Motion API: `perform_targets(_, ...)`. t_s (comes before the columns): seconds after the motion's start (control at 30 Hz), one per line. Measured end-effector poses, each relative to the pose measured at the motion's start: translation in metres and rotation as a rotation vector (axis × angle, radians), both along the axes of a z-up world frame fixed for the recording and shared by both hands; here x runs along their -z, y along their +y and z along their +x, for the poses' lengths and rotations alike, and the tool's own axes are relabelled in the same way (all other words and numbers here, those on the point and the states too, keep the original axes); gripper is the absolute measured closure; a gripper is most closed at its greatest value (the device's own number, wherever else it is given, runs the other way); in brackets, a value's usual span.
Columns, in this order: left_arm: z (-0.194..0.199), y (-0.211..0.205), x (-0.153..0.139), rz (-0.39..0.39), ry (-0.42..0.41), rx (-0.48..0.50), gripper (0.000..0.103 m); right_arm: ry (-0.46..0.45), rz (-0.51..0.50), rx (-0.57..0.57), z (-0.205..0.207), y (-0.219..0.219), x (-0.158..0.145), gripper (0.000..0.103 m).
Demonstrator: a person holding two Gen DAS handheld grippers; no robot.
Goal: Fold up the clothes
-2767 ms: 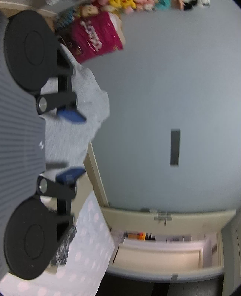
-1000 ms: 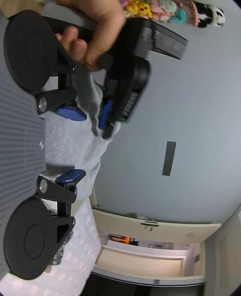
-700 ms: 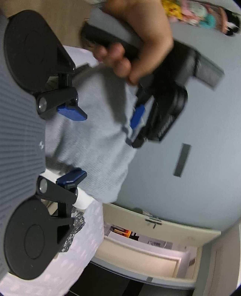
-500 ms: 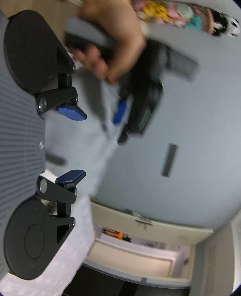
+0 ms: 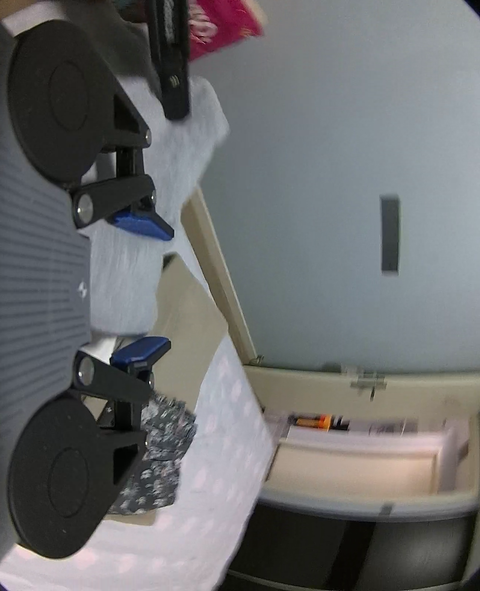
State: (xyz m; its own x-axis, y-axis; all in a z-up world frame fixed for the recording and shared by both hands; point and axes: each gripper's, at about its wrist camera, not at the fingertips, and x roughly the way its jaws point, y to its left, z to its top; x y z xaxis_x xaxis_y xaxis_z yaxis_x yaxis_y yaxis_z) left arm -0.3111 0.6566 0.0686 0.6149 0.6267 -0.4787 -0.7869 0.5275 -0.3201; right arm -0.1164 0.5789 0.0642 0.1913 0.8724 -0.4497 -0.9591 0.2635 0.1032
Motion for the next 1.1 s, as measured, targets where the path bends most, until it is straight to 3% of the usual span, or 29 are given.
perform_targets(0.07, -0.003, -0.005, -0.004, 0.014, -0.011, 0.01, 0.048, 0.052, 0.006, 0.018, 0.007, -0.006, 0.001, 0.042)
perform_targets(0.27, -0.021, -0.017, -0.014, 0.026, -0.026, -0.021, 0.053, -0.011, 0.154, 0.085, -0.009, -0.054, -0.019, 0.042)
perform_targets(0.4, -0.029, -0.02, -0.015, 0.017, -0.024, -0.016, 0.053, -0.012, 0.179, 0.0, -0.034, -0.088, -0.025, 0.043)
perform_targets(0.5, -0.026, -0.025, -0.015, 0.02, -0.003, -0.005, 0.053, -0.073, 0.161, -0.091, -0.058, -0.107, -0.017, 0.044)
perform_targets(0.6, -0.023, -0.029, -0.016, 0.024, 0.007, 0.01, 0.053, -0.166, 0.138, -0.124, -0.076, -0.117, -0.011, 0.045)
perform_targets(0.67, -0.021, -0.028, -0.015, 0.022, 0.005, 0.021, 0.053, -0.178, 0.138, -0.122, -0.075, -0.119, -0.012, 0.045)
perform_targets(0.8, -0.018, -0.026, -0.013, 0.018, 0.0, 0.042, 0.053, -0.114, 0.166, -0.084, -0.055, -0.113, -0.028, 0.045)
perform_targets(0.87, -0.017, -0.024, -0.01, 0.009, 0.002, 0.055, 0.062, -0.084, 0.167, -0.066, -0.041, -0.105, -0.036, 0.045)
perform_targets(1.0, -0.015, -0.022, -0.007, 0.002, 0.011, 0.085, 0.07, -0.019, 0.12, -0.04, -0.006, -0.078, -0.031, 0.05)
perform_targets(1.1, -0.015, -0.021, -0.005, 0.008, 0.008, 0.095, 0.07, 0.098, 0.096, -0.024, 0.022, -0.06, -0.023, 0.051)
